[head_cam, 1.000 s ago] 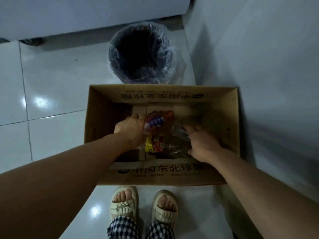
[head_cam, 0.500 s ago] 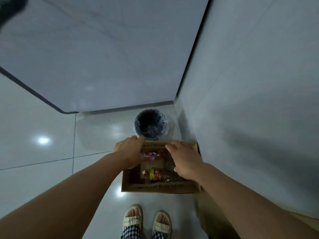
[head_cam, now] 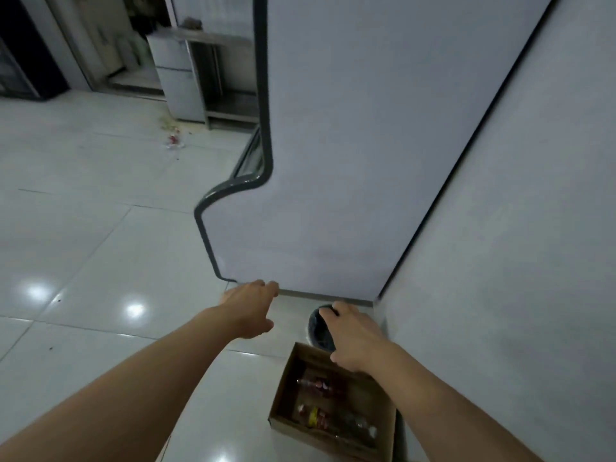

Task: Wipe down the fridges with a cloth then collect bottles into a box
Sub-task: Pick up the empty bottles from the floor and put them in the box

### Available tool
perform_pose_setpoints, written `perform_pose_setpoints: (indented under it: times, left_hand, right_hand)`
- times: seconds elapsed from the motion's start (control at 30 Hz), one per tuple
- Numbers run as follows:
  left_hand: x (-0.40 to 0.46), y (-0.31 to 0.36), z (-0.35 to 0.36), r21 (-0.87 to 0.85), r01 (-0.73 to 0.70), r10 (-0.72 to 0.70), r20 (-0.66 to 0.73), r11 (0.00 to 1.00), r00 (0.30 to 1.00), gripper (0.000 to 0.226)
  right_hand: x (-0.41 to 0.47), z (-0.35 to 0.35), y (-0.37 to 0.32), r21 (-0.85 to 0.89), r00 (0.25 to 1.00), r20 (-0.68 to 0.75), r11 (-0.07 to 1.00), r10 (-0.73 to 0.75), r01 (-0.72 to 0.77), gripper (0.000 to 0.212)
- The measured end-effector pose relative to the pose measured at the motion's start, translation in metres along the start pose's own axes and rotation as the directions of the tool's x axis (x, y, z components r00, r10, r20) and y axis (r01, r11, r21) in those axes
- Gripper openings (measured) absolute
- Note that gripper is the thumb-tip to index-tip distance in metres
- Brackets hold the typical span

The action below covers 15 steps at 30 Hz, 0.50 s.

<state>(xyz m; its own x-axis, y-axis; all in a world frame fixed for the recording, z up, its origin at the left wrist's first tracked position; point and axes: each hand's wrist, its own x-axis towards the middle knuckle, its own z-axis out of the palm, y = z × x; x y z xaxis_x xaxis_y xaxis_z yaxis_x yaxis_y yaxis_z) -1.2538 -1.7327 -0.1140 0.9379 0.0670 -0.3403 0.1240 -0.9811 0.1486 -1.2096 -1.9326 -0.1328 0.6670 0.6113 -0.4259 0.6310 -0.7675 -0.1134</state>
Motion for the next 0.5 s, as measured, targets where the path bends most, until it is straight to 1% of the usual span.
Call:
perform_pose_setpoints:
  times: [0.13,0.3,0.5]
  left_hand:
    - [-0.034,-0.036,-0.028,-0.001,0.072,-0.072,-0.03,0.997,0.997,0.054]
    - [-0.069,-0.093,-0.059,0.011,0.135,-0.133,-0.119,0.991,0.984,0.058]
    - [-0.117,-0.185,-0.097,0.012,0.2,-0.196,-0.15,0.98,0.969,0.058]
  right_hand:
    - [0.002,-0.039,-0.042,-0.038,0.997,-0.036,0.998,-0.061,0.06,0.069]
    - [0.011,-0.081,-0.102,-0.081,0.989,-0.078,0.989,-0.129,0.122,0.072]
    - [0.03,-0.119,-0.197,-0.124,0.983,-0.132,0.986,-0.127,0.111,0.066]
